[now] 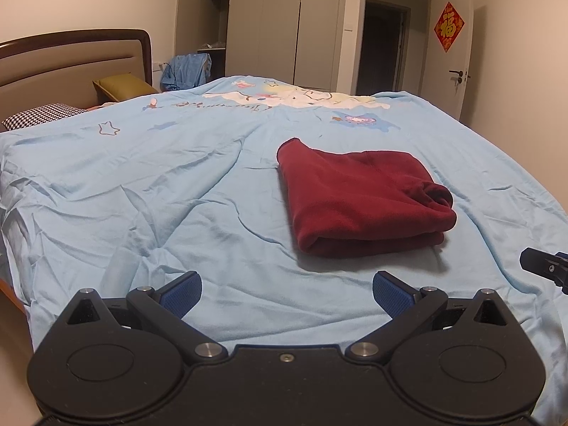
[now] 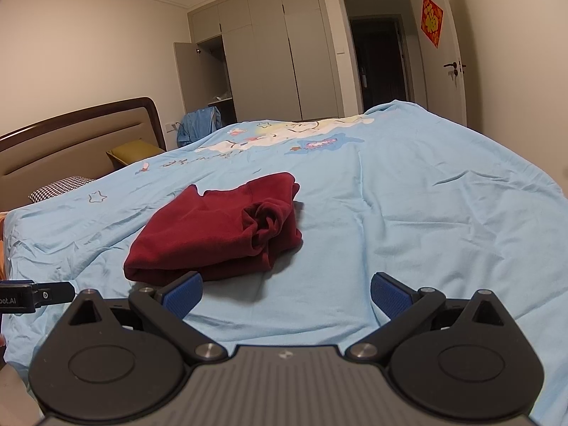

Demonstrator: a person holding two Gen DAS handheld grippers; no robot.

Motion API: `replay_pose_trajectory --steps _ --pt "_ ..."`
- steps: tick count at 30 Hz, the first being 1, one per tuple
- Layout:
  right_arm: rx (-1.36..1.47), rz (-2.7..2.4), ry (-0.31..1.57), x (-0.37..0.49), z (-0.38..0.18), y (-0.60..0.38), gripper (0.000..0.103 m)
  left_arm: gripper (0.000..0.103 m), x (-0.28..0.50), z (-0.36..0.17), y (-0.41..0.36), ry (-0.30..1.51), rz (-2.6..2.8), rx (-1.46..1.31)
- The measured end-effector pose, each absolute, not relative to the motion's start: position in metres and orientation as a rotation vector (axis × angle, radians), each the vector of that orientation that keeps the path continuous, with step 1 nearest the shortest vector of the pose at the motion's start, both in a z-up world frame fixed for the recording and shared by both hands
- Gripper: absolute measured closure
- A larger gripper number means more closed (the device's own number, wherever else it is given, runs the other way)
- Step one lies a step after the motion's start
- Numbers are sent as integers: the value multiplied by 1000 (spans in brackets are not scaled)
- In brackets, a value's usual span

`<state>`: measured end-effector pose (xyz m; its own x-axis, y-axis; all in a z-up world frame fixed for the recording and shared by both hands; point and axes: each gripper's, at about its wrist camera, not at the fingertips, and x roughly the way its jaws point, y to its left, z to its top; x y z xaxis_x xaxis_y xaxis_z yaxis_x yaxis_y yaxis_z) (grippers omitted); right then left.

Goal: Fold small clothes

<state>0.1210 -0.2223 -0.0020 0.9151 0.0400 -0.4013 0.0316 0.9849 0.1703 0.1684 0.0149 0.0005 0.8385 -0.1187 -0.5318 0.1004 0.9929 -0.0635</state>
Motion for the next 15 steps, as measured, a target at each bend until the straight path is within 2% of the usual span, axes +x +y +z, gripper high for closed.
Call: replay_pose_trajectory --steps 15 --pt "175 4 419 121 -3 -222 0 1 169 -1 15 570 -115 -37"
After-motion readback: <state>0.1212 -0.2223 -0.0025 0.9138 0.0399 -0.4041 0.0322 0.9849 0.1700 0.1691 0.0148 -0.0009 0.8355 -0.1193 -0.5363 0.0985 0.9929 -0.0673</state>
